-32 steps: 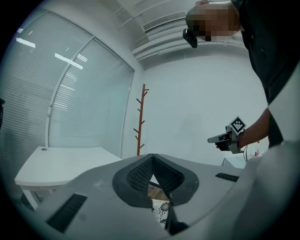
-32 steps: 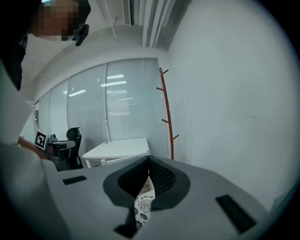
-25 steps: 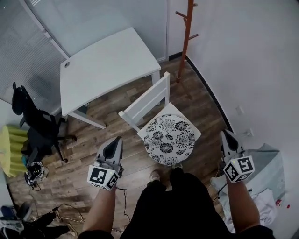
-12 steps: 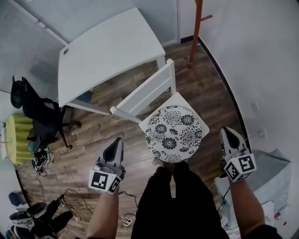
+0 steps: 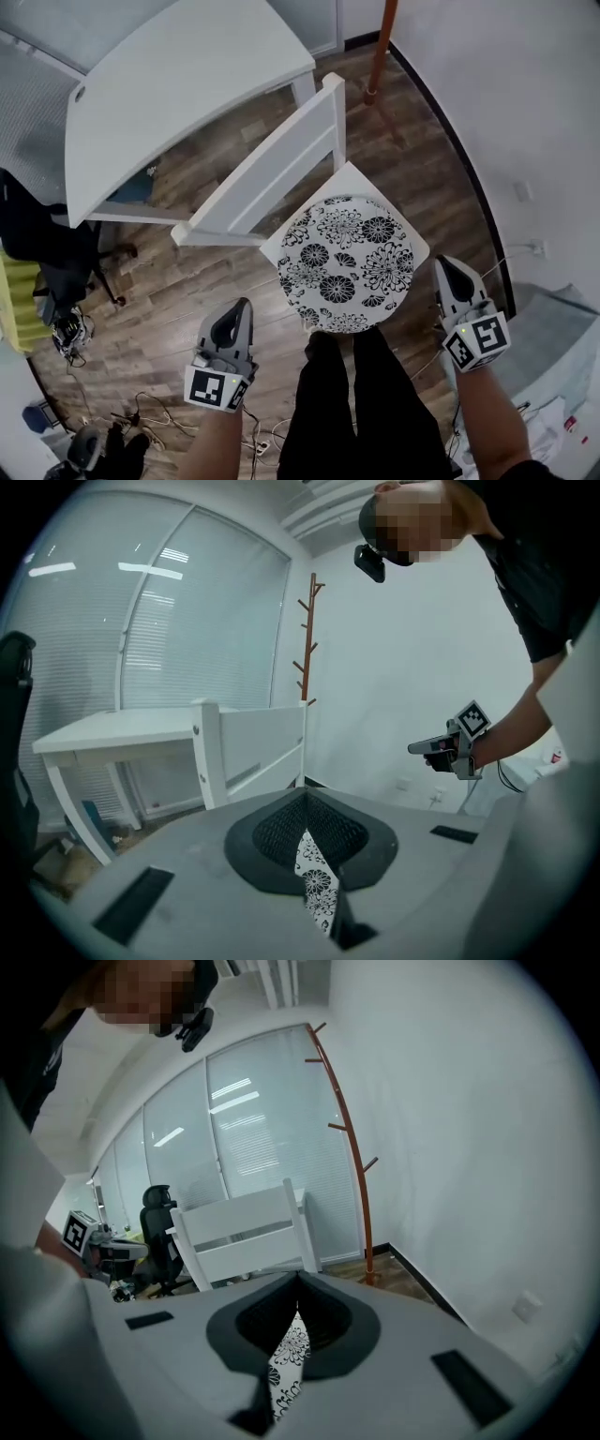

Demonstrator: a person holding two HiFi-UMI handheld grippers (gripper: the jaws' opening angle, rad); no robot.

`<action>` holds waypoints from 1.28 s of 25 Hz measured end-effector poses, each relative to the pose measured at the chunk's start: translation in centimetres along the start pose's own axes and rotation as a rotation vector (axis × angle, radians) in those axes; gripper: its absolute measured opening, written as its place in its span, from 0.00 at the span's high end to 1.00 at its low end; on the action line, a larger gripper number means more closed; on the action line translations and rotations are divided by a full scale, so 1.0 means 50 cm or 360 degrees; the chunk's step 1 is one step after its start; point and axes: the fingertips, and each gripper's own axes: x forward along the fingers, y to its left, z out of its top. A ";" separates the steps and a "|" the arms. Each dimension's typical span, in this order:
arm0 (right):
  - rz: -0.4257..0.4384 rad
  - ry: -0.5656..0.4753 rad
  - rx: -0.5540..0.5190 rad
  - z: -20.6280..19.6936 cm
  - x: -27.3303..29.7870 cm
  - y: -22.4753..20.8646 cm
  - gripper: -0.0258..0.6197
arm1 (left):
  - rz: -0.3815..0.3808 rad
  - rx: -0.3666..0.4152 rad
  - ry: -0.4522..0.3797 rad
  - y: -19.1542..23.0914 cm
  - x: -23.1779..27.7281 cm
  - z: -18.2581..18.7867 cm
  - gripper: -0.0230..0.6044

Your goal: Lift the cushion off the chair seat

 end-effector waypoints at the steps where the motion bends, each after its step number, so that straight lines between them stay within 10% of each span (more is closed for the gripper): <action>1: -0.0017 0.0007 0.0005 -0.017 0.009 -0.003 0.95 | -0.0013 -0.0009 0.0002 0.002 0.011 -0.016 0.96; 22: -0.0171 0.0255 -0.0035 -0.361 0.174 -0.111 0.95 | -0.0115 -0.0223 0.0094 0.030 0.175 -0.395 0.95; 26: -0.0153 0.0323 -0.0019 -0.411 0.194 -0.131 0.95 | -0.0091 -0.0264 0.0148 0.042 0.191 -0.451 0.77; 32: -0.0198 0.0384 -0.0030 -0.467 0.201 -0.161 0.95 | -0.0097 -0.0298 0.0192 0.030 0.202 -0.505 0.76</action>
